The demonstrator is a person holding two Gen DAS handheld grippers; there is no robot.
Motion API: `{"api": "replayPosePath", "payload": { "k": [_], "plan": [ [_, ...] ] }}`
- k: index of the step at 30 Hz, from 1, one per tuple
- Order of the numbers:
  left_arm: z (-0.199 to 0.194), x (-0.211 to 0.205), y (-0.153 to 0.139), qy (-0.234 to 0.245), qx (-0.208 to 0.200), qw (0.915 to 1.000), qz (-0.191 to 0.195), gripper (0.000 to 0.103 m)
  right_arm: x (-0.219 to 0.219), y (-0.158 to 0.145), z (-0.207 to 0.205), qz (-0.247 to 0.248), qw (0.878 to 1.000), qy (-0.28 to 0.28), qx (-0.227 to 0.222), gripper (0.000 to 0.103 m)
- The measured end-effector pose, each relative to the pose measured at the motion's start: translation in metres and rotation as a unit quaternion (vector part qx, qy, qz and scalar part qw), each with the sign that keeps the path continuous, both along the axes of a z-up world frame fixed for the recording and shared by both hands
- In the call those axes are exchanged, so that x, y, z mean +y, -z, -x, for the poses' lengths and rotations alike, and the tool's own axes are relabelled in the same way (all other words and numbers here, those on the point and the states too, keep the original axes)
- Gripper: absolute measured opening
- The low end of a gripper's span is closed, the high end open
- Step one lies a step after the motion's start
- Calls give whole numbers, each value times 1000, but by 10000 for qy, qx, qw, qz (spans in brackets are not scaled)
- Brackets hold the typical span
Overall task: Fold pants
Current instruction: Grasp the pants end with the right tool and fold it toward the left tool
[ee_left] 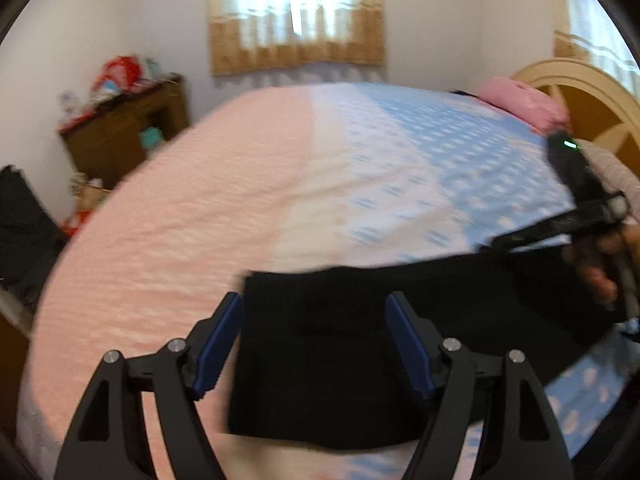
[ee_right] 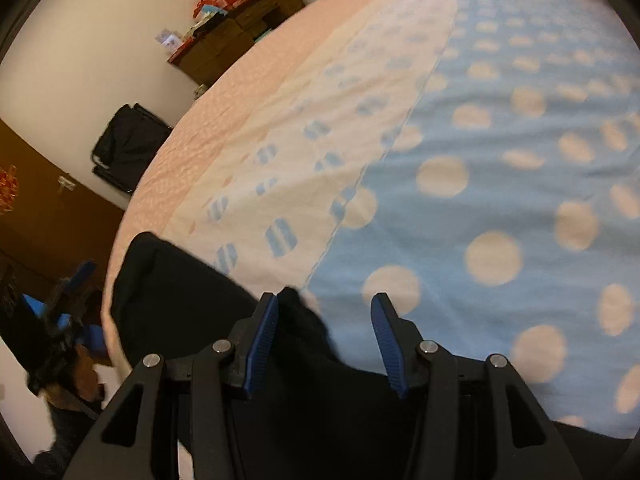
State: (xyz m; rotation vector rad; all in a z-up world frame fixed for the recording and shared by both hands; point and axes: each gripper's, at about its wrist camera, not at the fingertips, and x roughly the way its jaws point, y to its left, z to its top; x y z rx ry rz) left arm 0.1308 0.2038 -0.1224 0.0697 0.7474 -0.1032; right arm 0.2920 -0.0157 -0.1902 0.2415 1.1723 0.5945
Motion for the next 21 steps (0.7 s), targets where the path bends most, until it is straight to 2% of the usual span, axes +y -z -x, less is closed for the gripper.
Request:
{"api": "replayPosePath", "payload": {
  "k": [1, 3, 4, 5, 6, 8, 12, 15, 18, 19, 21],
  "plan": [
    [-1, -9, 8, 128, 95, 9999, -24, 76, 2, 2, 1, 30, 10000, -55, -18, 49],
    [-5, -25, 24, 330, 299, 9988, -179, 76, 6, 1, 3, 251, 9995, -53, -181, 30],
    [-8, -33, 36, 424, 451, 9978, -249, 76, 8, 1, 3, 319, 9993, -69, -185, 10],
    [-12, -39, 50, 540, 726, 9955, -283, 78, 8, 0, 3, 196, 9996, -96, -160, 1],
    [-12, -44, 57, 542, 679, 9952, -456, 82, 8, -3, 3, 188, 9996, -66, -215, 1],
    [-9, -48, 53, 543, 618, 9949, -591, 82, 4, -10, 1, 173, 9993, 27, -329, 1],
    [-12, -36, 50, 566, 708, 9955, -278, 83, -8, -25, -5, 12, 9986, 276, -458, 0],
    [-9, -42, 52, 587, 673, 9952, -395, 86, -9, -23, -5, 49, 9987, 250, -442, 0],
    [-8, -44, 53, 592, 672, 9952, -385, 87, 2, -12, -3, 217, 9992, -35, -341, 2],
    [-7, -43, 54, 595, 676, 9952, -372, 87, 3, -7, -5, 219, 9993, -1, -303, 3],
    [-9, -46, 56, 604, 670, 9952, -377, 88, -1, -1, -11, 60, 9998, 115, -138, 15]
  ]
}}
